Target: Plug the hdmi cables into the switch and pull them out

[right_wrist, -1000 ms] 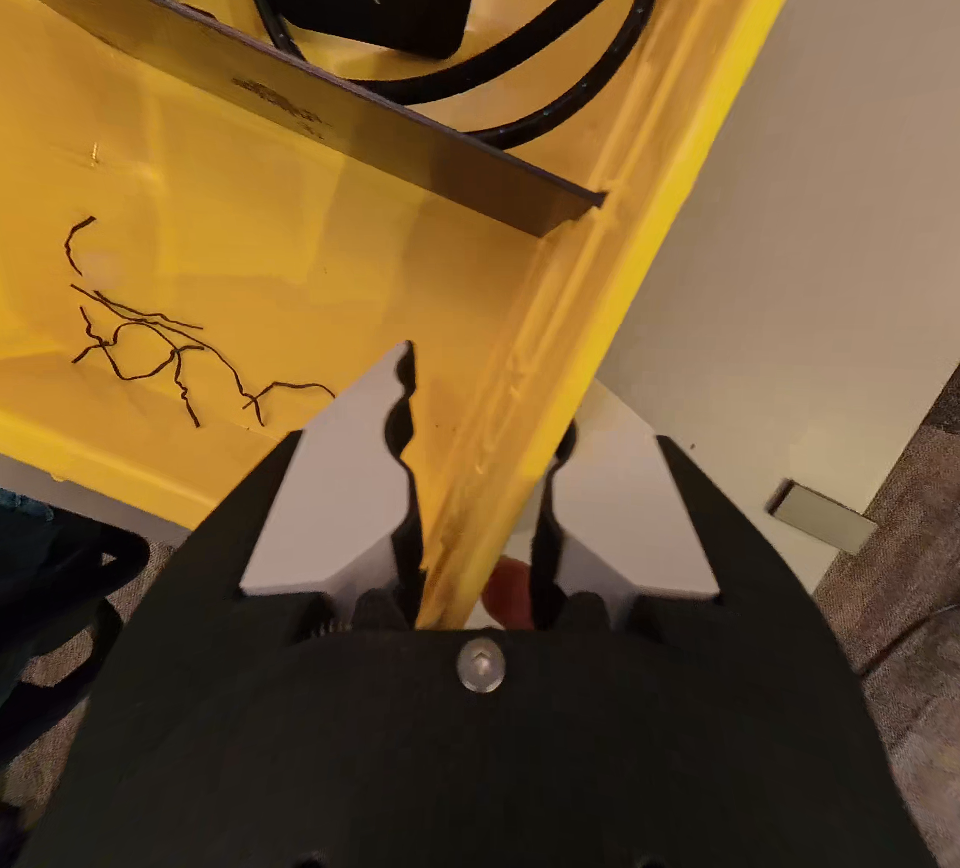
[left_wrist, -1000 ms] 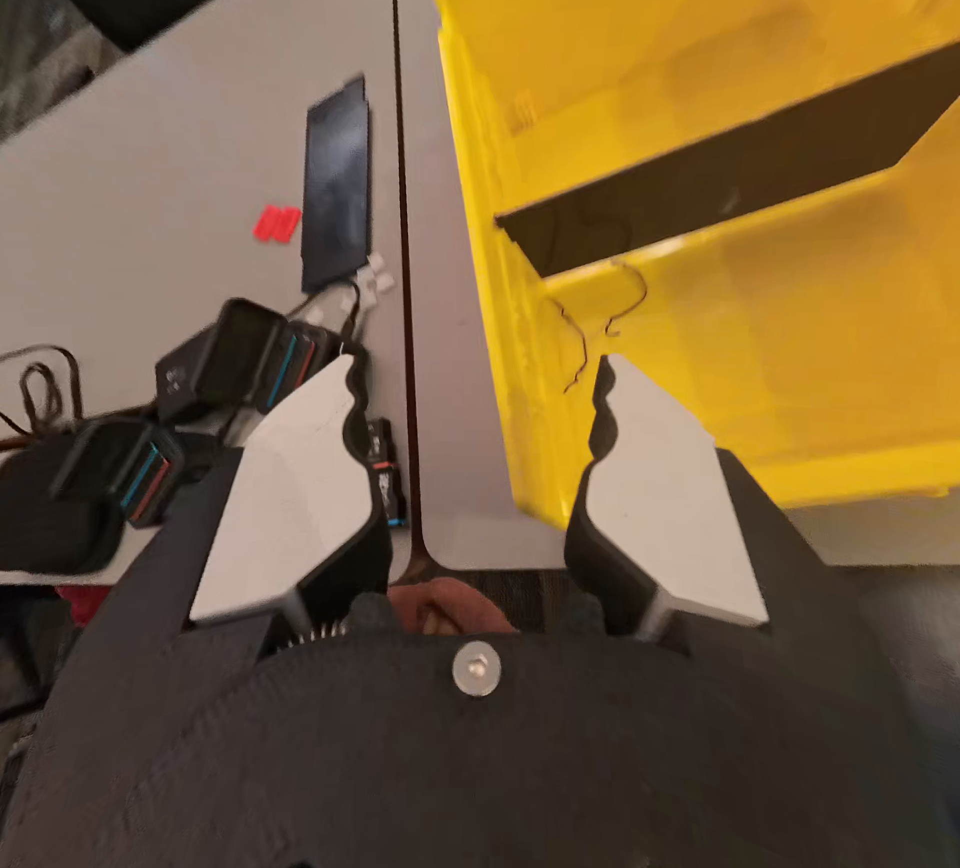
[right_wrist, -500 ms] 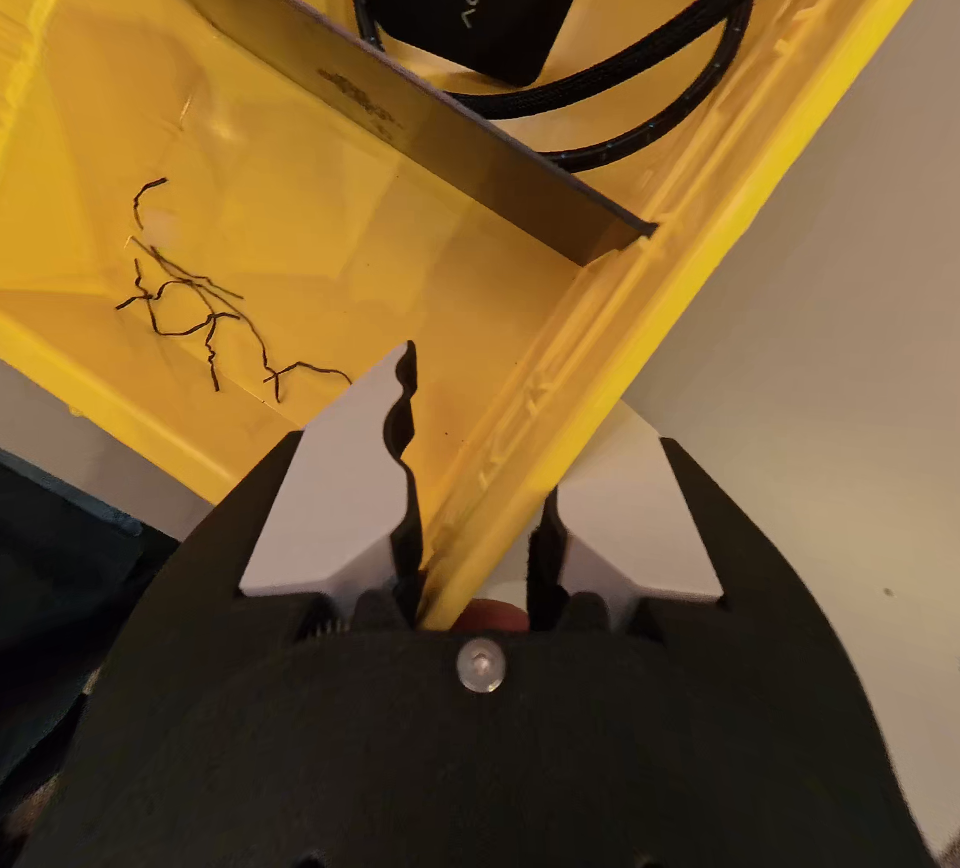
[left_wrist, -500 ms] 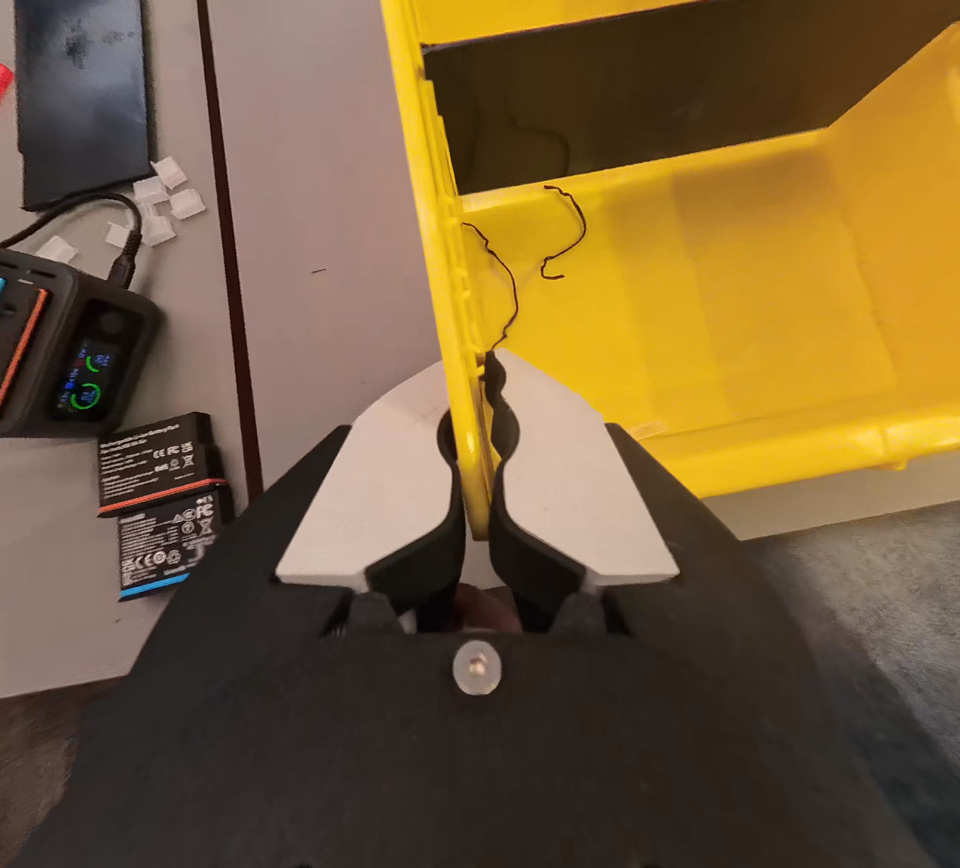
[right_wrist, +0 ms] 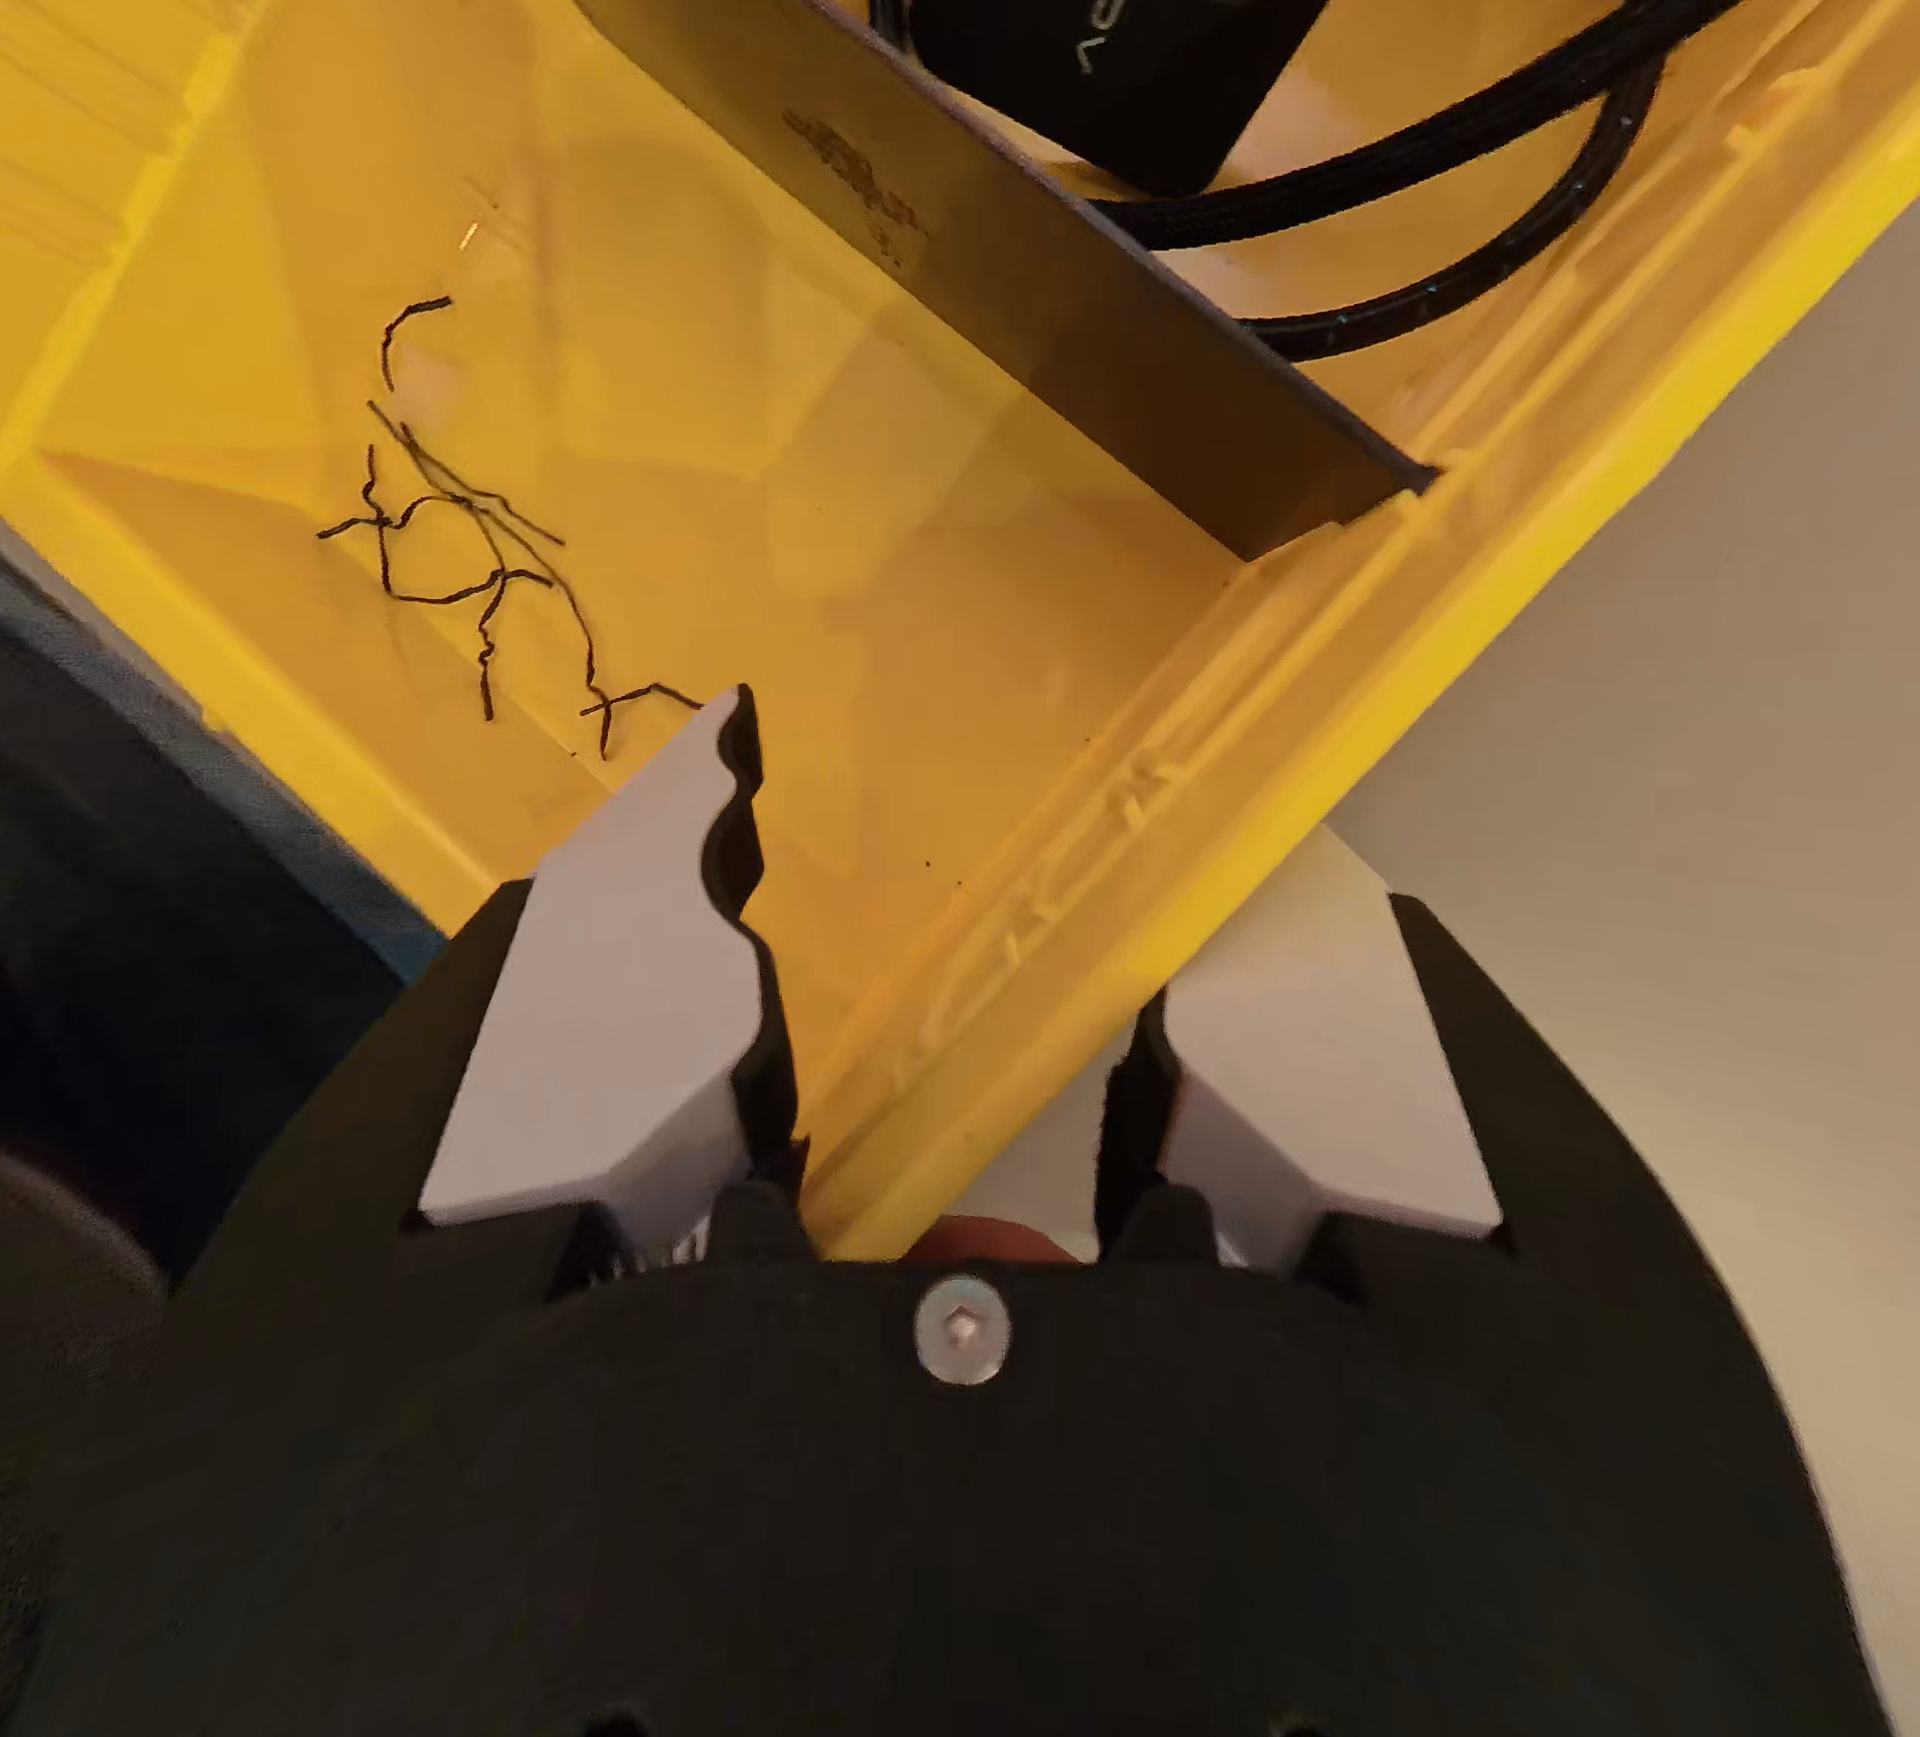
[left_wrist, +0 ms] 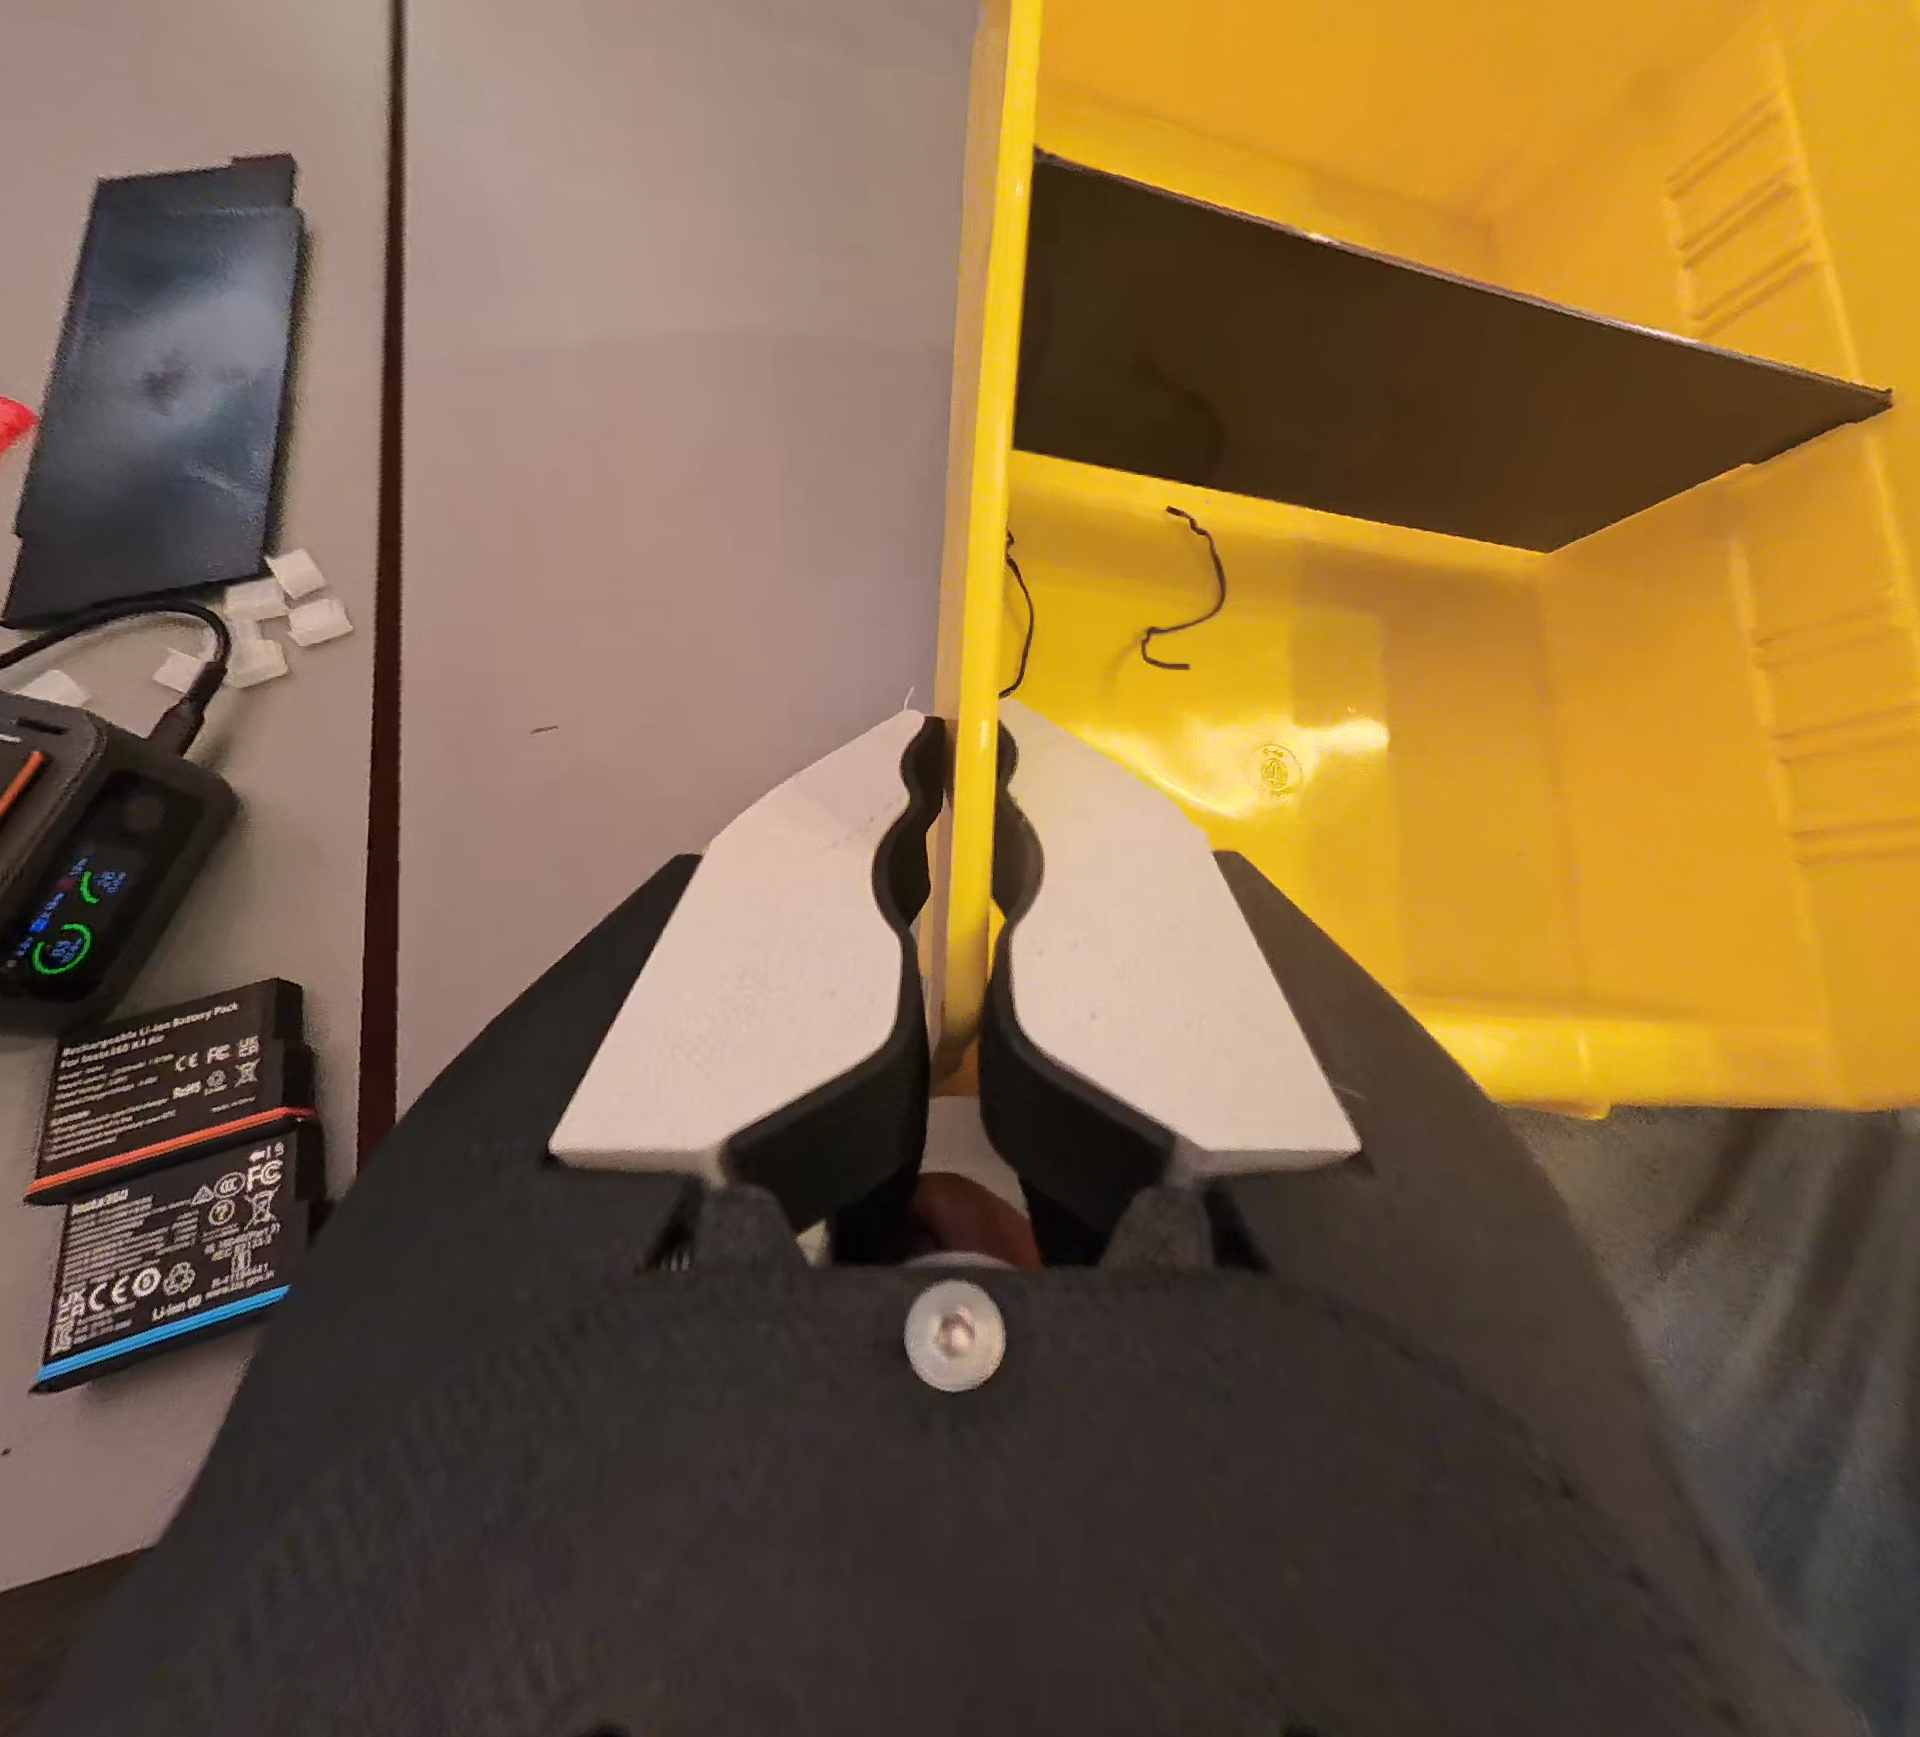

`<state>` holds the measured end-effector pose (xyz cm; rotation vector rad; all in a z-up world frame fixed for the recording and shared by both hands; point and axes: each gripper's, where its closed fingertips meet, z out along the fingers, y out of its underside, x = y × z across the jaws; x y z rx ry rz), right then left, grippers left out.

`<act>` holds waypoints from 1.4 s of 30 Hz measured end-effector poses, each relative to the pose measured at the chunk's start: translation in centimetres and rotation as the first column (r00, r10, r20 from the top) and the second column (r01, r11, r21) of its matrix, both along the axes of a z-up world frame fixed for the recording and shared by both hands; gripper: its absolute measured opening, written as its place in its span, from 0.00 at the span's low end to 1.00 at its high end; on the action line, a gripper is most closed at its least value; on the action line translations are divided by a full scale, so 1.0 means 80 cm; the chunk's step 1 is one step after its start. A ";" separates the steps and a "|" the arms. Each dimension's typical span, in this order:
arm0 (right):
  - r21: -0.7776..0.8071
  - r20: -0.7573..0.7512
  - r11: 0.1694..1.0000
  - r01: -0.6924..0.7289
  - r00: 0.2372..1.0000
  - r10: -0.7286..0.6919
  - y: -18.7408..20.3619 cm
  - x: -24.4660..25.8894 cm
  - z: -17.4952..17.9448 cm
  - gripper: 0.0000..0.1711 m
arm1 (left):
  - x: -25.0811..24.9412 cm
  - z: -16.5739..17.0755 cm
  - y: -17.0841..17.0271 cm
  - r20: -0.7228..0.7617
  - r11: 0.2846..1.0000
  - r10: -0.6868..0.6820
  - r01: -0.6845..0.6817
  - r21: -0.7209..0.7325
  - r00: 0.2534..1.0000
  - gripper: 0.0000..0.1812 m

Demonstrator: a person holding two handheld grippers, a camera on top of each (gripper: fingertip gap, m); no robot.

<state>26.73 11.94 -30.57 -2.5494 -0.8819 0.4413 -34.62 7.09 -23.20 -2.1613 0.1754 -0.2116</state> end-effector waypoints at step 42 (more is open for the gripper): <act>0.165 -0.156 0.870 -0.465 0.858 0.489 -0.020 -0.524 0.025 0.92 | -0.065 0.145 -0.041 0.130 0.908 0.197 -0.231 0.350 0.972 0.03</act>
